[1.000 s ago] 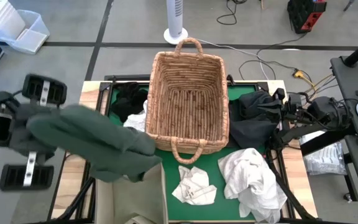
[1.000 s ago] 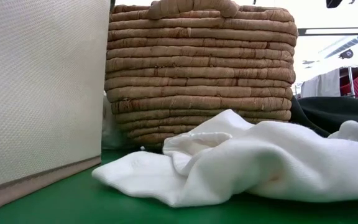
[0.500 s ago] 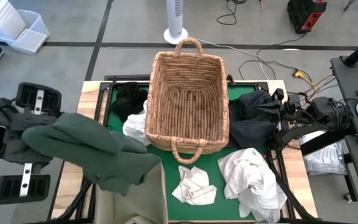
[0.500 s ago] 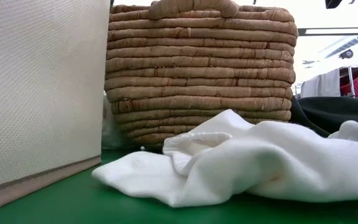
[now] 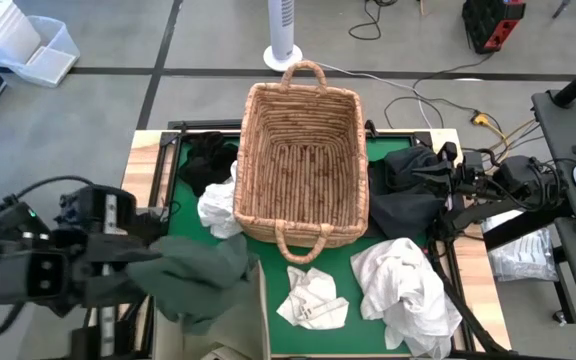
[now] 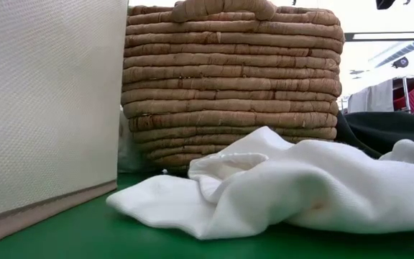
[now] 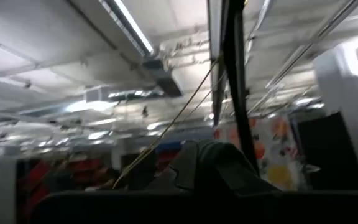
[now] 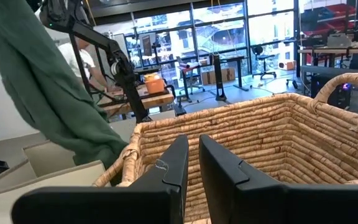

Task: Sort clothes
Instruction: Put the green shirt into the gray laundry bin

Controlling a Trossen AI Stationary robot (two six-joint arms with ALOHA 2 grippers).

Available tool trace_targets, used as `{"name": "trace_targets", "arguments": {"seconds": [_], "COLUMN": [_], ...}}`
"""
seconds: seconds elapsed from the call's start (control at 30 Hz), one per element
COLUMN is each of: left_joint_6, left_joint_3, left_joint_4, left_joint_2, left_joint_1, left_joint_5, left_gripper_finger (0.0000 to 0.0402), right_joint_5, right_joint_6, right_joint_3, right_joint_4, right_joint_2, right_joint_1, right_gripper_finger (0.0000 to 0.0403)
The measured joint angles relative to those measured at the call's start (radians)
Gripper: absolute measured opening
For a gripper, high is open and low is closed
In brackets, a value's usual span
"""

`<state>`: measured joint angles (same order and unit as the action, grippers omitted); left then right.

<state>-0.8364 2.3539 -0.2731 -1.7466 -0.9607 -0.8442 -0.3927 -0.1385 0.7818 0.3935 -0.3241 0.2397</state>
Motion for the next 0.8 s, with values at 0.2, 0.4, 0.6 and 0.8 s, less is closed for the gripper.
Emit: {"name": "trace_targets", "arguments": {"seconds": [0.2,0.4,0.6,0.8], "left_joint_6": [-0.018,-0.024,0.009,0.011], "left_joint_3": [0.0,0.0,0.0,0.0], "left_joint_4": [-0.003,0.012,0.053,0.055], "left_joint_2": [-0.032,-0.068,-0.088,-0.116], "left_joint_1": [-0.007,-0.027,-0.074,-0.082], "left_joint_5": [-0.308,-0.632,-0.72,-0.727], "left_gripper_finger": [0.0001,0.0027,0.0058,0.0069], "right_joint_5": [0.0,0.0,0.0,0.0], "right_joint_6": [0.0,-0.008,-0.019,-0.019], "right_joint_3": [0.0,0.0,-0.002,-0.004], "right_joint_4": [0.013,0.053,0.076,0.075], "right_joint_2": [0.0,0.0,0.0,0.0], "right_joint_1": [0.0,0.0,0.0,0.0], "right_gripper_finger": [0.0031,0.0031,0.0031,0.0031]}}
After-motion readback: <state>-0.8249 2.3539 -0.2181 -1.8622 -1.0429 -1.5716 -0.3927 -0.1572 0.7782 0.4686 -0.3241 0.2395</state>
